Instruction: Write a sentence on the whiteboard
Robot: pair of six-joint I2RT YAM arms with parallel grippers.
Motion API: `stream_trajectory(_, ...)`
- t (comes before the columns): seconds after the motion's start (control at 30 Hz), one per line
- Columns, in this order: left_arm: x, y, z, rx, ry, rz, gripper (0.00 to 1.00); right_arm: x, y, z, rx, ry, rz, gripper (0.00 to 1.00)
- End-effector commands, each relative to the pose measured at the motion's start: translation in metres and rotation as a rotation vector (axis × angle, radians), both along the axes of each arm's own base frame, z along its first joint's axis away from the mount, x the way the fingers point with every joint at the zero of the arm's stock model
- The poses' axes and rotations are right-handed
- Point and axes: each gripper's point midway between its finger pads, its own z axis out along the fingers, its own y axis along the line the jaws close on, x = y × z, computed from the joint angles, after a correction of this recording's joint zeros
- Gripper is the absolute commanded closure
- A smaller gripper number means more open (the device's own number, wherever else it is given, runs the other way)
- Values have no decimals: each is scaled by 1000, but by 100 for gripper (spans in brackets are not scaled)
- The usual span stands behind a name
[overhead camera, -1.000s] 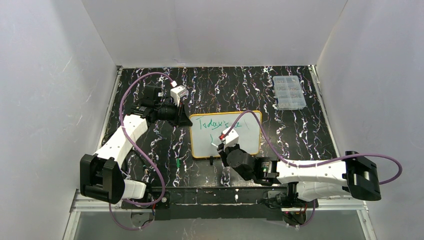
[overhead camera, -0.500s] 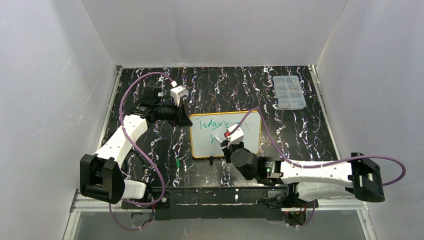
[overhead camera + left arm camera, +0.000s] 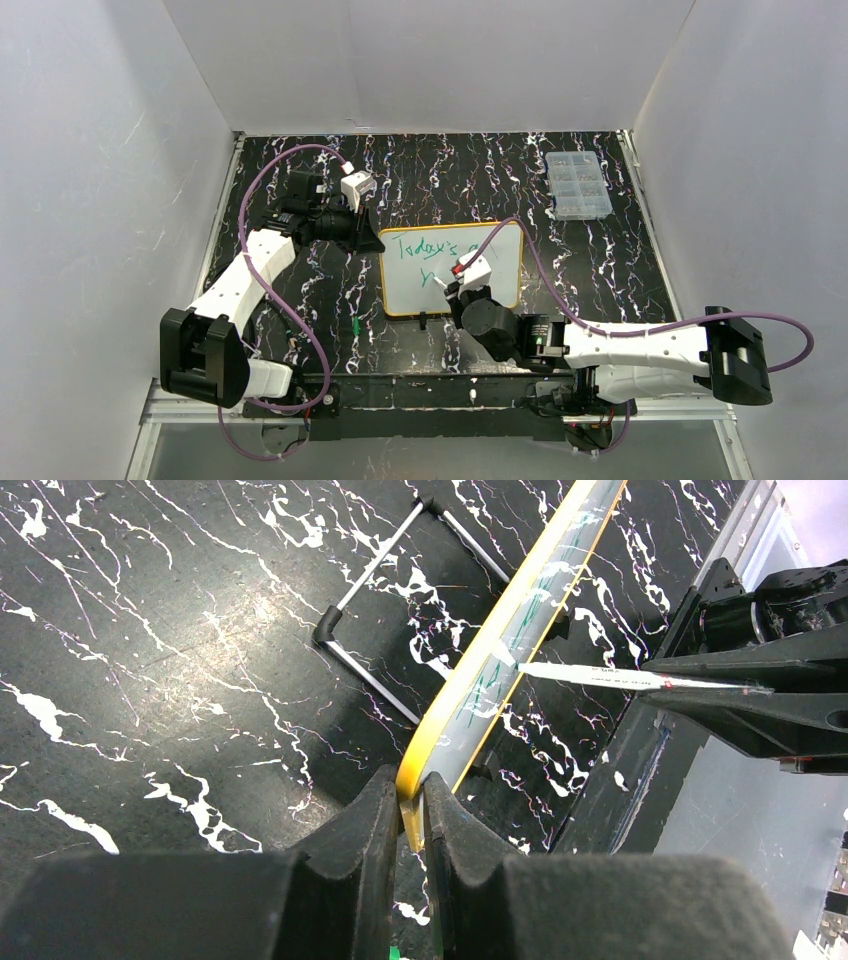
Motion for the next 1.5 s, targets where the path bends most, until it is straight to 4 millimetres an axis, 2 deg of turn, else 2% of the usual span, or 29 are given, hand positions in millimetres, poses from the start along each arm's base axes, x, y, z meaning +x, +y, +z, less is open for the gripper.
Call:
stream_trajectory(0.0,0,3,14,-6,-54,4,100,0,-4,-10,-29,8,-17,99)
stream_trajectory(0.67,0,3,14,-5,-58,4,100,1,22,-5,-3,-11,24,99)
stream_trajectory(0.87,1,3,15,-5,-60,4,100,-3,16,15,76,-27,40,99)
stream_trajectory(1.0,1,3,15,-5,-59,5,100,0,4,26,107,-47,9,99)
stream_trajectory(1.17,1,3,15,-7,-58,4,100,7,-11,28,84,-70,-62,99)
stream_trajectory(1.47,1,3,14,-7,-56,3,100,12,-14,30,82,-94,-95,99)
